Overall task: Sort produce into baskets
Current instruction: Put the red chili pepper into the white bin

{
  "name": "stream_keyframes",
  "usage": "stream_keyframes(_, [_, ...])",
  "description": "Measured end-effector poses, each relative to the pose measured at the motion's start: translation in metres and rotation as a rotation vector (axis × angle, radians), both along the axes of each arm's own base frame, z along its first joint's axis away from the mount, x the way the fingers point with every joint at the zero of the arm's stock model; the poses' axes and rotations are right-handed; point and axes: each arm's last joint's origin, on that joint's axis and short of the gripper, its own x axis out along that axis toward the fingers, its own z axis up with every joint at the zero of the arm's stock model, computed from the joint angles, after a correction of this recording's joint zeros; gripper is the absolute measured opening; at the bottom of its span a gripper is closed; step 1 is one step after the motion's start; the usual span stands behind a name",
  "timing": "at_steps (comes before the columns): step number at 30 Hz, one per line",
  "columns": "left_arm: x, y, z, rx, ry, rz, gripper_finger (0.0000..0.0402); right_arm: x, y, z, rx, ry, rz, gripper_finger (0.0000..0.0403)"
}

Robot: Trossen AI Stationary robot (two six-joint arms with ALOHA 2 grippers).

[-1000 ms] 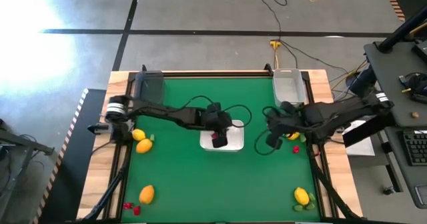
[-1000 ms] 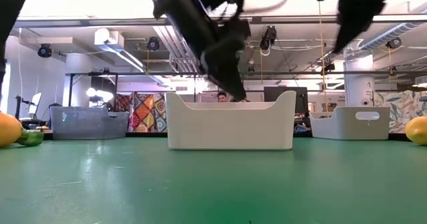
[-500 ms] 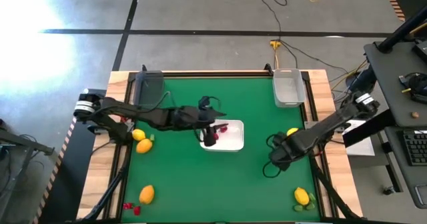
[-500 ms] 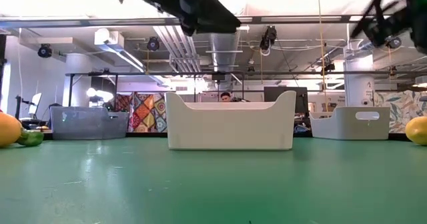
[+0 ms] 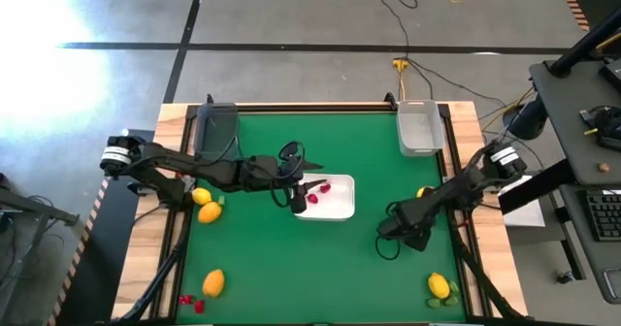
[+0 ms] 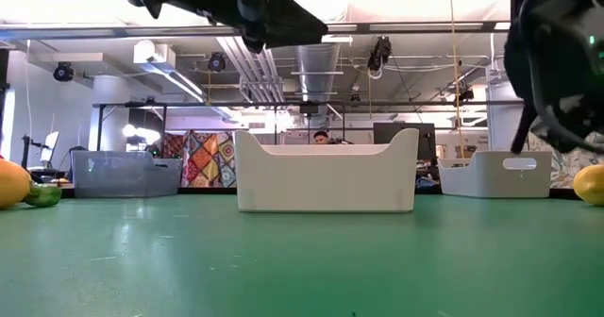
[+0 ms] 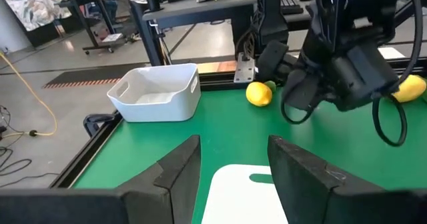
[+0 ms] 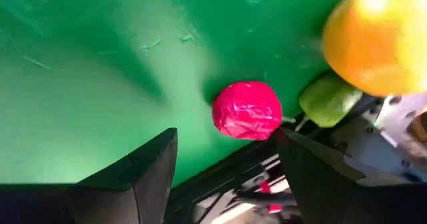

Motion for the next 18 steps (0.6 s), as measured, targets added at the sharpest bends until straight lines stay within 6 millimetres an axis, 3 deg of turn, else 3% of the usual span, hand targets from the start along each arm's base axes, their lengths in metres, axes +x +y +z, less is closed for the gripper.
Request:
stream_keyframes(9, [0.000, 0.000, 0.000, 0.001, 0.003, 0.000, 0.0158, 0.001, 0.001, -0.023, 0.076, 0.154, 0.163, 0.0237])
stream_keyframes(18, [0.000, 0.000, -0.001, 0.001, 0.011, 0.001, 0.0158, 0.013, 0.005, -0.023, 0.134, 0.140, 0.317, 0.0237])
